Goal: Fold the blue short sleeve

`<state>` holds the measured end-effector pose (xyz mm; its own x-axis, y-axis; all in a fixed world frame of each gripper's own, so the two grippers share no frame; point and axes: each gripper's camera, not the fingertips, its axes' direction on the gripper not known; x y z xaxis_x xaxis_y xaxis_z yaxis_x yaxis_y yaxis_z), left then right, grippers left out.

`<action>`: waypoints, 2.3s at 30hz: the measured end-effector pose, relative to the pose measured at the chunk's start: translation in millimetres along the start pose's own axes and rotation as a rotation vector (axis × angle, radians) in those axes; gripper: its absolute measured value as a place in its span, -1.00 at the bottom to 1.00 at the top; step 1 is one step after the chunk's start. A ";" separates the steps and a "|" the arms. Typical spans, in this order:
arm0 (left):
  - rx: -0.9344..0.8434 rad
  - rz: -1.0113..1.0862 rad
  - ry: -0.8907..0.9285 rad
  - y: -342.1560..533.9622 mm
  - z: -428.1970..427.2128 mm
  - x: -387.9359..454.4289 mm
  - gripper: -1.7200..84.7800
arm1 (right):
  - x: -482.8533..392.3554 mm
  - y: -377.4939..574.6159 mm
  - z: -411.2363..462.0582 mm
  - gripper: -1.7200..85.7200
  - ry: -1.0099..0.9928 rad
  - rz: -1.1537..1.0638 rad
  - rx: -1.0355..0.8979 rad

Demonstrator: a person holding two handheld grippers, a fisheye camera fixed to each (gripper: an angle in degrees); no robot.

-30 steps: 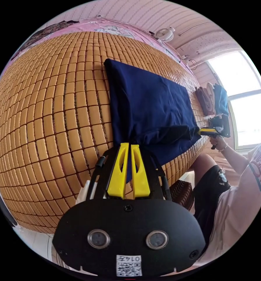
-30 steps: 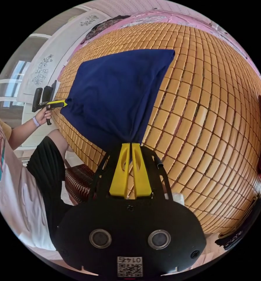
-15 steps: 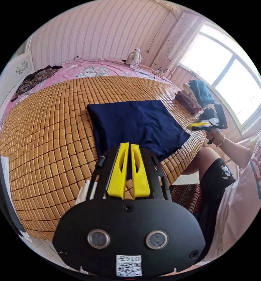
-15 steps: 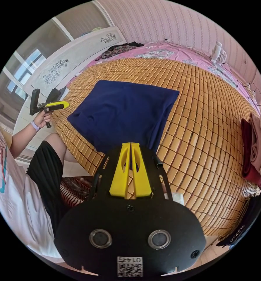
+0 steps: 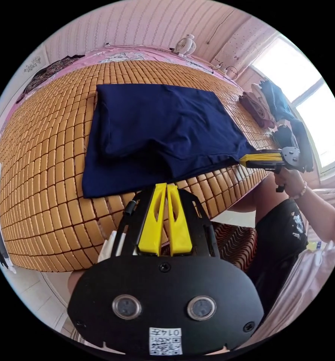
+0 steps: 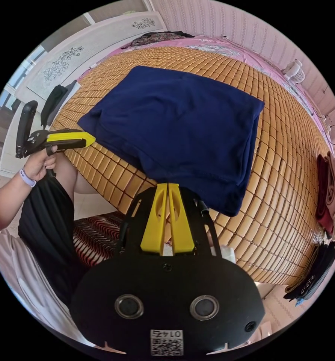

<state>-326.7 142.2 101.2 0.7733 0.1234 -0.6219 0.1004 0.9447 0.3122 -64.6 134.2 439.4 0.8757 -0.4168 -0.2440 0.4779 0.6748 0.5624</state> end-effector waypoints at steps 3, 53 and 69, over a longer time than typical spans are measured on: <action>0.014 -0.041 0.030 9.5 -2.1 -6.9 -0.98 | -2.7 -1.9 4.3 -0.98 -0.025 0.010 -0.035; 0.296 0.477 0.271 17.9 147.8 138.5 -0.63 | 173.0 45.1 -38.6 -0.75 -0.108 0.296 0.094; 0.105 0.659 0.035 -22.7 224.4 231.7 -0.85 | 246.0 178.5 -57.4 -0.93 -0.610 0.424 0.383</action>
<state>-9.3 81.2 111.2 0.6732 0.6762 -0.2992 -0.3244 0.6337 0.7022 240.2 187.0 434.5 0.7320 -0.5053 0.4570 -0.0366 0.6406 0.7670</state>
